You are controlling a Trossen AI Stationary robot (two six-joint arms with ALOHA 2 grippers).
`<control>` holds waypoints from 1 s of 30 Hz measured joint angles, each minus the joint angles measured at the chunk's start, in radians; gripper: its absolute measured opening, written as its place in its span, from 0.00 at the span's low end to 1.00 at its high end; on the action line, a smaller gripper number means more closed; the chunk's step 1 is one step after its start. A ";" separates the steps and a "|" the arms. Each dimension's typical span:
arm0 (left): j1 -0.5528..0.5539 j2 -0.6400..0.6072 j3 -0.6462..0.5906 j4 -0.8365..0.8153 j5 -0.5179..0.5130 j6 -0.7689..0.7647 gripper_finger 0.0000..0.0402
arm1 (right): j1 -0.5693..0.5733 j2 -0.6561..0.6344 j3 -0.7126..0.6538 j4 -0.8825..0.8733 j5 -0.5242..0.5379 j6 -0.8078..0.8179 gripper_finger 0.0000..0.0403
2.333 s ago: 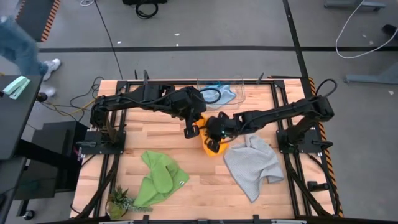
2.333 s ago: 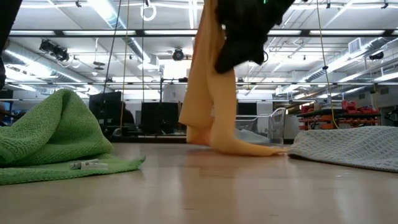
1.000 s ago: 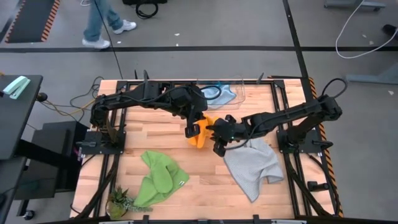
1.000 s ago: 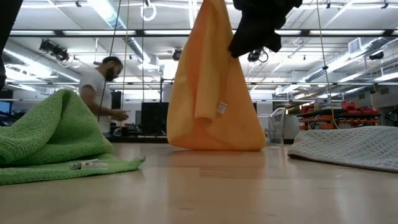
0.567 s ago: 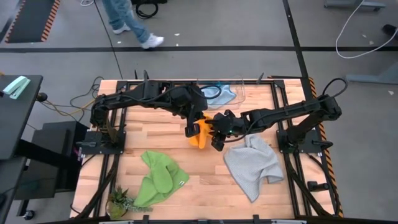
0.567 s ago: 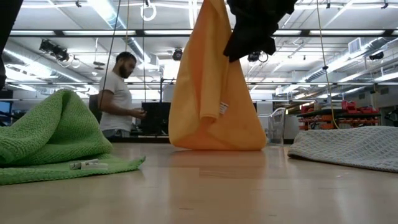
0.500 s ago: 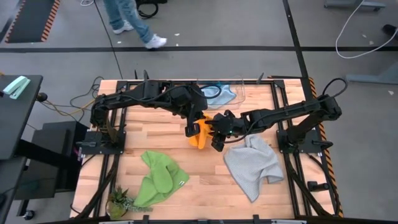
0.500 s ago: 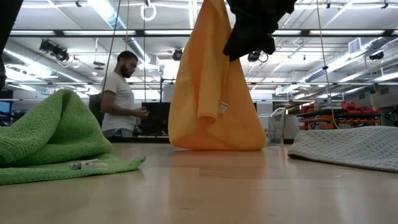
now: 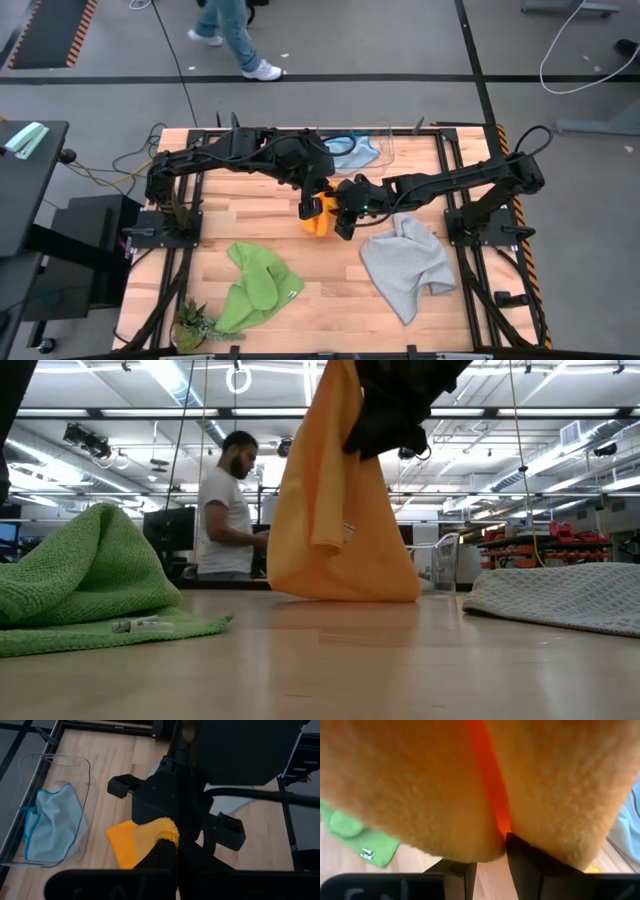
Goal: Fold microfiber towels
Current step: Fold the orange microfiber cloth
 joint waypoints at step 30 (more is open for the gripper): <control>0.120 -0.028 -0.004 -0.031 -0.030 0.013 0.00 | 0.219 -0.047 0.023 -0.226 0.208 0.217 0.01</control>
